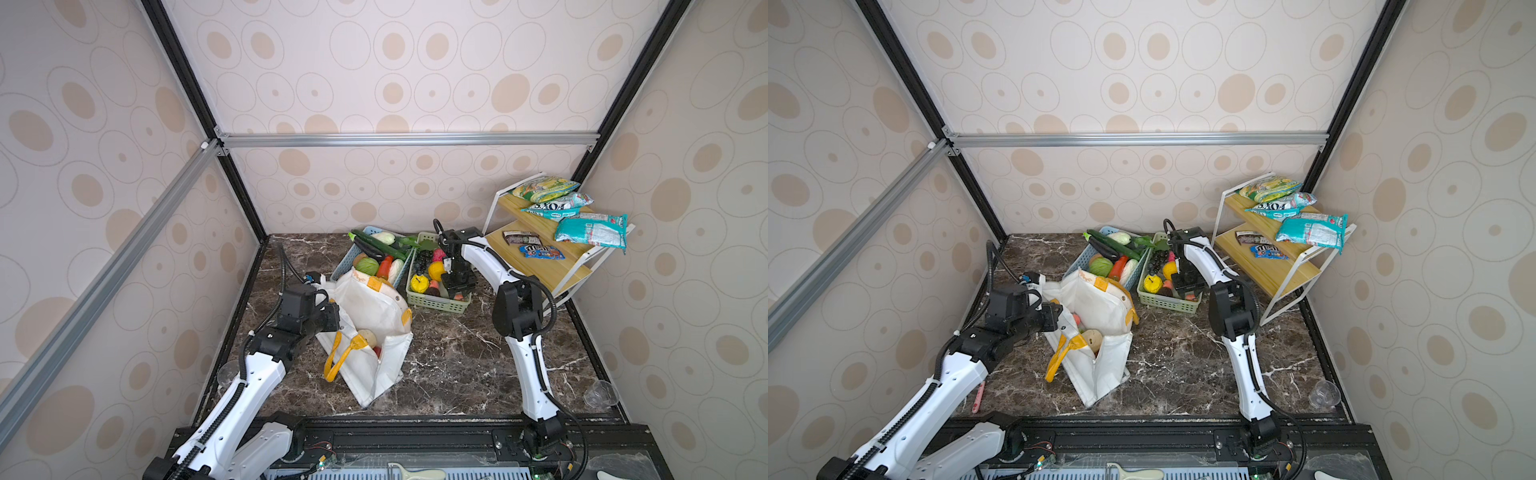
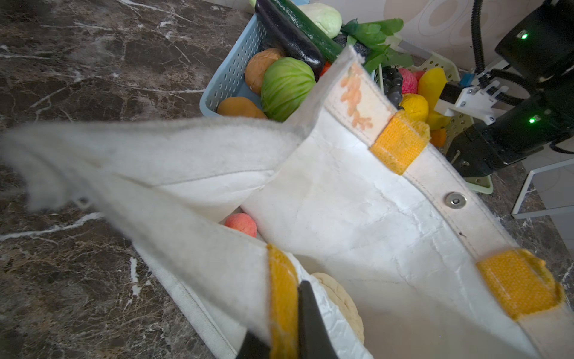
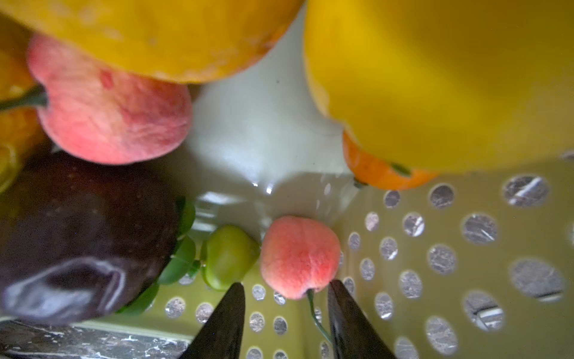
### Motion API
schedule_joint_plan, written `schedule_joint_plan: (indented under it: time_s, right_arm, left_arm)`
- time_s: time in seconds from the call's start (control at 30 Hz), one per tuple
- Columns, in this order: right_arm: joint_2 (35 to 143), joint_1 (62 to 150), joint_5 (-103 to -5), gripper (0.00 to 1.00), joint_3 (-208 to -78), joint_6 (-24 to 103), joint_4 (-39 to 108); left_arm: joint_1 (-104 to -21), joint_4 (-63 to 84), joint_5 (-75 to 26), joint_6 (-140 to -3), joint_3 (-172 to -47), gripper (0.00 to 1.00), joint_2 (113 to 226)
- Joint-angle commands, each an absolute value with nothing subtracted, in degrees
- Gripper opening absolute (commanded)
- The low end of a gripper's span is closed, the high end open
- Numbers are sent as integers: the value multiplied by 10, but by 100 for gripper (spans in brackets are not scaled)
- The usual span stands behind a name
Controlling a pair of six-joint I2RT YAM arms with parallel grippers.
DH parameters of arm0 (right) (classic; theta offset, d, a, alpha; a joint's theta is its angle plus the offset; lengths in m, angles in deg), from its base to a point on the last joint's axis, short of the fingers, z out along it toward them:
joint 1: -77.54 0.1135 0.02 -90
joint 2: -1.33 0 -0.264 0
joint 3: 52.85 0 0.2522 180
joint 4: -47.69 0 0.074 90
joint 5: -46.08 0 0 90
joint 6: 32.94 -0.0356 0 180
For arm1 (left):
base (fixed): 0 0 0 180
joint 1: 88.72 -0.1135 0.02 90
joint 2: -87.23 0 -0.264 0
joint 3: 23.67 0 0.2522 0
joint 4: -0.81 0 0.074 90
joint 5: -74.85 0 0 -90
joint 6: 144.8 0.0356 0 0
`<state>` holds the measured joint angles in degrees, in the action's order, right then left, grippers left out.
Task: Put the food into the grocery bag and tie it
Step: 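Close the right gripper on the pink peach in the pale-green basket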
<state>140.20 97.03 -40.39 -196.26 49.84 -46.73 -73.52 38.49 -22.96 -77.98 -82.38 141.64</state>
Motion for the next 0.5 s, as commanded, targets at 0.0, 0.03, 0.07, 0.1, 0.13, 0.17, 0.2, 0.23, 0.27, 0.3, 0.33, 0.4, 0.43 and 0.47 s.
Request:
schedule_joint_plan:
  time_s: [0.0, 0.03, 0.07, 0.1, 0.13, 0.17, 0.2, 0.23, 0.27, 0.3, 0.33, 0.4, 0.43, 0.47]
  right_arm:
    - [1417, 968, -379, 48, -1975, 473, -498]
    - [1418, 969, -377, 48, -1975, 469, -496]
    - [1419, 969, -371, 48, -1975, 465, -494]
    - [1419, 971, -365, 48, -1977, 461, -493]
    - [1421, 972, -357, 49, -1977, 457, -491]
    - [1423, 974, -353, 49, -1975, 456, -490]
    - [1424, 975, -348, 49, -1976, 455, -490]
    - [1427, 977, -341, 49, -1976, 454, -490]
    - [1430, 978, -332, 49, -1977, 453, -492]
    - [1433, 979, -327, 49, -1977, 451, -492]
    - [1437, 979, -324, 49, -1975, 450, -493]
    - [1443, 979, -316, 49, -1974, 446, -496]
    - [1445, 979, -313, 49, -1971, 444, -495]
    - [1447, 980, -308, 48, -1967, 444, -493]
  left_arm:
    - [-739, 374, -227, -771, -838, 0, 1410]
    - [-740, 374, -227, -771, -838, 0, 1410]
    - [-740, 375, -227, -770, -839, 0, 1410]
    - [-740, 375, -226, -770, -839, 0, 1410]
    - [-740, 376, -226, -769, -838, 0, 1410]
    - [-740, 376, -226, -769, -838, 0, 1410]
    - [-740, 375, -226, -768, -838, 0, 1409]
    - [-740, 375, -226, -768, -837, 0, 1410]
    - [-740, 375, -226, -768, -836, 0, 1410]
    - [-740, 374, -226, -767, -835, 0, 1410]
    - [-740, 374, -226, -767, -834, 0, 1410]
    - [-740, 373, -227, -767, -833, 0, 1410]
    - [-739, 373, -227, -766, -833, 0, 1411]
    - [-740, 372, -227, -766, -833, 0, 1410]
